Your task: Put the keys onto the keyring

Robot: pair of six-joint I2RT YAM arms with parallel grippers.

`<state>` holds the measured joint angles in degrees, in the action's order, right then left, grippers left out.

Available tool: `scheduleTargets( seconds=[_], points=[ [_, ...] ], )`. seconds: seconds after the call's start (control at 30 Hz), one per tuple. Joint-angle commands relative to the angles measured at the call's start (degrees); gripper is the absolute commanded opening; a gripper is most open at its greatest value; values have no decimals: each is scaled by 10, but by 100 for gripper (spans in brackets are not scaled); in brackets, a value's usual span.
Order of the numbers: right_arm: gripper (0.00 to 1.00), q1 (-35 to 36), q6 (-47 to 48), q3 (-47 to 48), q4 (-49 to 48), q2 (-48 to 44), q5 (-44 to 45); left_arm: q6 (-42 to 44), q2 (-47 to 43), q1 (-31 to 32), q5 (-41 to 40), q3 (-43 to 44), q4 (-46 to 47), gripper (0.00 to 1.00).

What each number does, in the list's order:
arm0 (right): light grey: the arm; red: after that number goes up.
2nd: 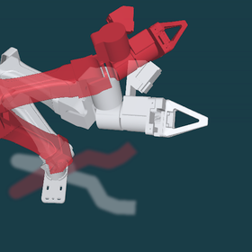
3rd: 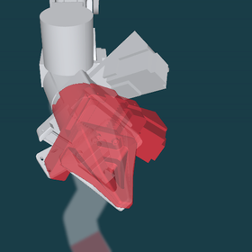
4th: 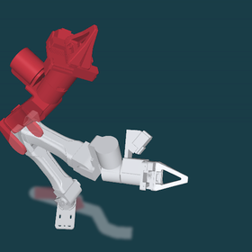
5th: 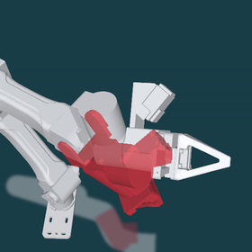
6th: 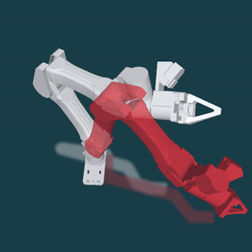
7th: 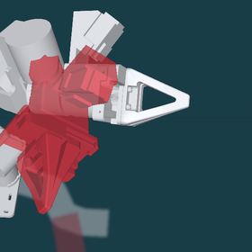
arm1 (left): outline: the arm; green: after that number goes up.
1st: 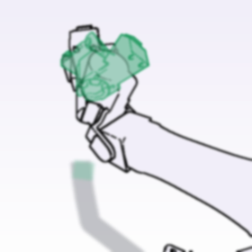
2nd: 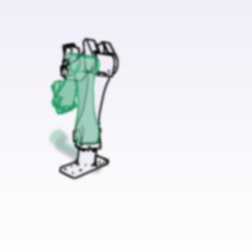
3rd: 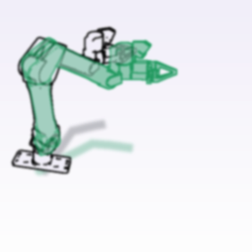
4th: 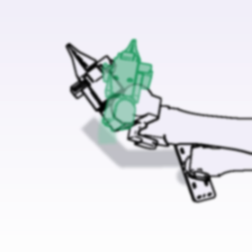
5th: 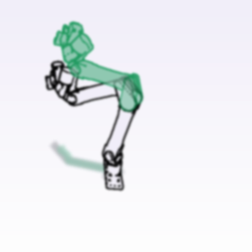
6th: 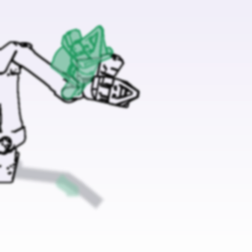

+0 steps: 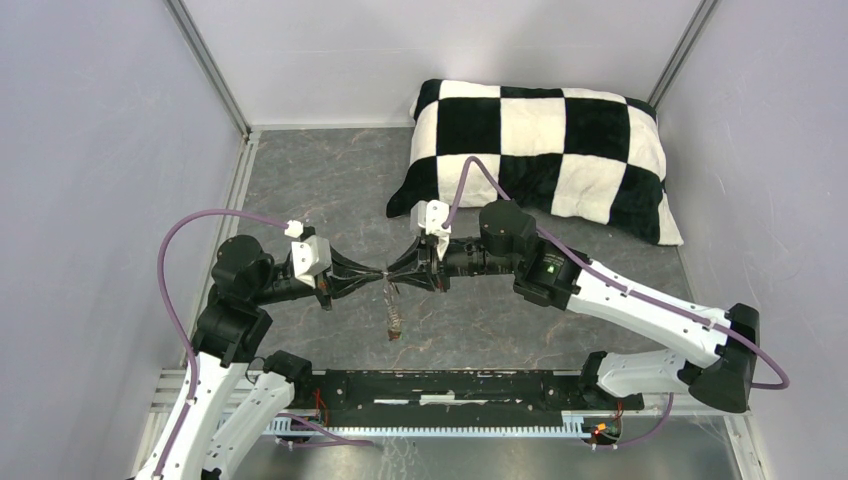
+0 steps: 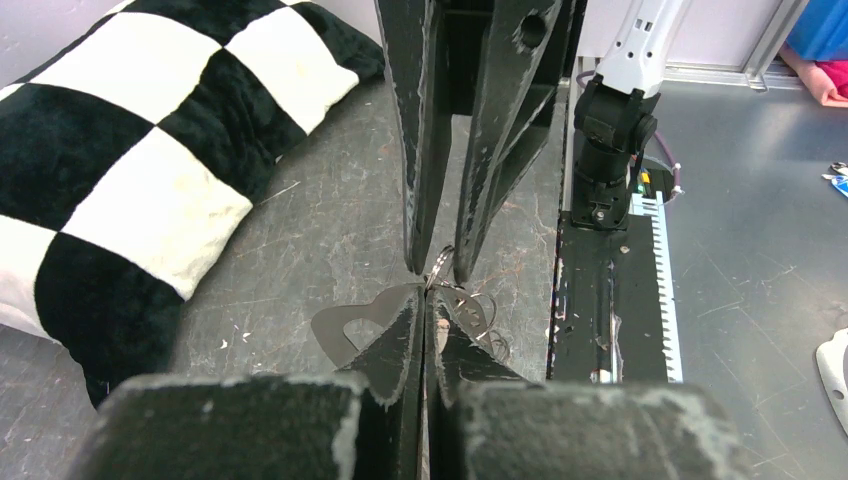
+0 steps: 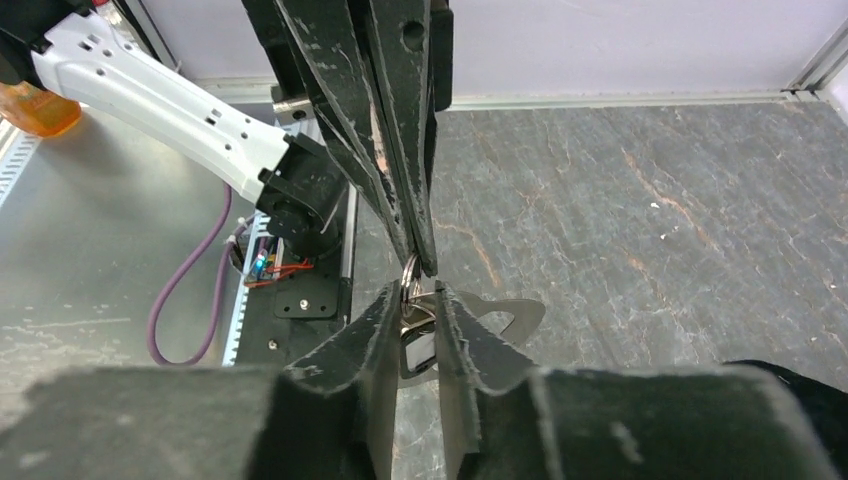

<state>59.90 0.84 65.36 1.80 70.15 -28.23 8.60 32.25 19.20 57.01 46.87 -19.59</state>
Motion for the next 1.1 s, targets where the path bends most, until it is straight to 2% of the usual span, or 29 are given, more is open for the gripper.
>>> scheduleTargets(
  seconds=[0.0, 0.13, 0.17, 0.2, 0.27, 0.3, 0.37, 0.5, 0.57, 0.8, 1.07],
  points=[
    [21, 0, -4, 24, 8, 5, 2, -10, -3, -1, -6, 24, 16, 2],
    [1, 0, 6, 34, 16, 6, 16, -1, -5, -2, 6, 22, 7, 2],
    [1, 0, 10, 39, 24, 5, 22, 9, -3, -2, 13, 23, -8, 2],
    [1, 0, 17, 45, 33, 6, 25, 23, 1, -1, 17, 25, -25, 7],
    [1, 0, 33, 64, 65, 14, 28, 67, 12, -1, 18, 34, -98, 33],
    [1, 0, 43, 75, 90, 21, 28, 104, 21, -2, 18, 42, -136, 41],
    [1, 4, 66, 105, 144, 41, 30, 164, 43, -2, 16, 61, -204, 46],
    [1, 32, 120, 173, 251, 89, 70, 249, 98, -1, 14, 101, -292, 45],
    [1, 49, 137, 184, 267, 98, 91, 266, 114, -1, 8, 112, -305, 44],
    [1, 71, 152, 213, 303, 123, 114, 285, 110, -1, -17, 118, -306, 40],
    [1, 81, 149, 232, 314, 138, 125, 279, 103, -1, 23, 119, -309, 29]
  ],
)
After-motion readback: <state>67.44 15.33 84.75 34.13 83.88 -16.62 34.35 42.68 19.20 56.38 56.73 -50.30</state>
